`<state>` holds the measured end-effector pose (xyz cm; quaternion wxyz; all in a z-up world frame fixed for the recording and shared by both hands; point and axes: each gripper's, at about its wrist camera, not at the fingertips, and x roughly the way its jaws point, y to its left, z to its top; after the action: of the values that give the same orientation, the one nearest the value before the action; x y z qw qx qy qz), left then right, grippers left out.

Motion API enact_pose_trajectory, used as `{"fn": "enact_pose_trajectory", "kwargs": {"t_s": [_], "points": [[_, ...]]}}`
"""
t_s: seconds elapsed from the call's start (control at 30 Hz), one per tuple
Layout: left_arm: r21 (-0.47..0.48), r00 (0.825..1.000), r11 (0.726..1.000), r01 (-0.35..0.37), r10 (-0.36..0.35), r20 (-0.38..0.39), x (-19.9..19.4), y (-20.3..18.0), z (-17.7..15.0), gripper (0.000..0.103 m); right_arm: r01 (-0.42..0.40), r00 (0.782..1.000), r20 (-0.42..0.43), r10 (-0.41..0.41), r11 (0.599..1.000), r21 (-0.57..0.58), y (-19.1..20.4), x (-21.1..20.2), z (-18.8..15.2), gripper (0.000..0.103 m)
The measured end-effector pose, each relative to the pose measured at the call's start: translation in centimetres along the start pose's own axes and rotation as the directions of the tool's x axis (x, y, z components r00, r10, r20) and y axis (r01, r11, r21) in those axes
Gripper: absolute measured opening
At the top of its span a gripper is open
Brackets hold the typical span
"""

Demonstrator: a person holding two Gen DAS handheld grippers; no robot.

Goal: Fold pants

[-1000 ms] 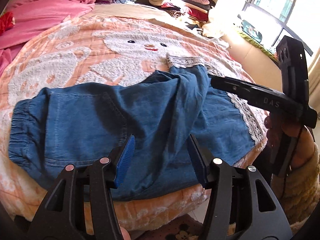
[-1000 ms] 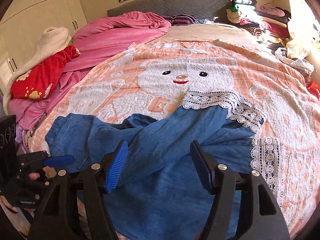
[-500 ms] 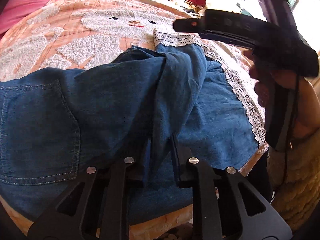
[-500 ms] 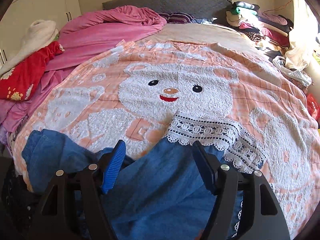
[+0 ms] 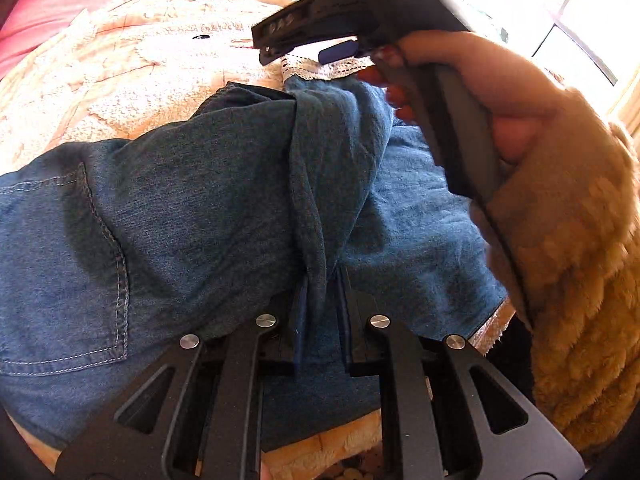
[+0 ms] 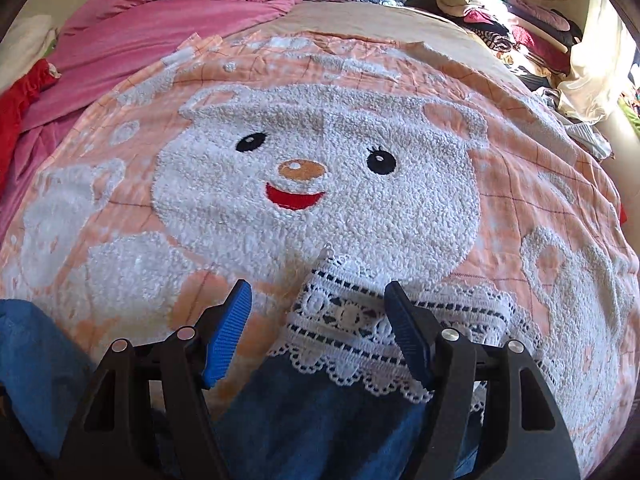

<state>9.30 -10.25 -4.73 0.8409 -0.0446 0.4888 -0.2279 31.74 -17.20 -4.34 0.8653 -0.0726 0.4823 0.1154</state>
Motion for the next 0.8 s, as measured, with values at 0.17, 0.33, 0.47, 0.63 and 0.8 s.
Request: {"fn": "enact_pose_trajectory", "kwargs": {"t_s": [0.17, 0.33, 0.47, 0.63, 0.8], "points": [[0.002, 1.0, 1.0, 0.007, -0.007, 0.01, -0.4, -0.1, 0.1, 0.008, -0.037, 0.999, -0.025, 0.038, 0.999, 0.017, -1.5, 2.2, -0.2, 0.036], [-0.009, 0.999, 1.0, 0.017, -0.017, 0.028, -0.9, 0.3, -0.4, 0.009, -0.141, 0.989, 0.055, 0.135, 0.983, 0.117, -4.3, -0.7, -1.2, 0.009], [-0.006, 0.999, 1.0, 0.023, -0.023, 0.049, -0.7, 0.3, -0.5, 0.025, -0.202, 0.975, 0.127, 0.182, 0.963, 0.175, -6.3, -3.9, -2.9, 0.008], [-0.01, 0.998, 1.0, 0.018, -0.017, 0.066, -0.5, 0.2, -0.2, 0.027, -0.249, 0.957, 0.21, 0.199, 0.935, 0.251, -8.8, -8.0, -5.7, 0.008], [-0.014, 0.997, 1.0, 0.015, -0.013, 0.078, -0.1, 0.4, 0.5, 0.027, -0.259, 0.944, 0.281, 0.172, 0.914, 0.311, -11.2, -11.9, -8.5, 0.008]]}}
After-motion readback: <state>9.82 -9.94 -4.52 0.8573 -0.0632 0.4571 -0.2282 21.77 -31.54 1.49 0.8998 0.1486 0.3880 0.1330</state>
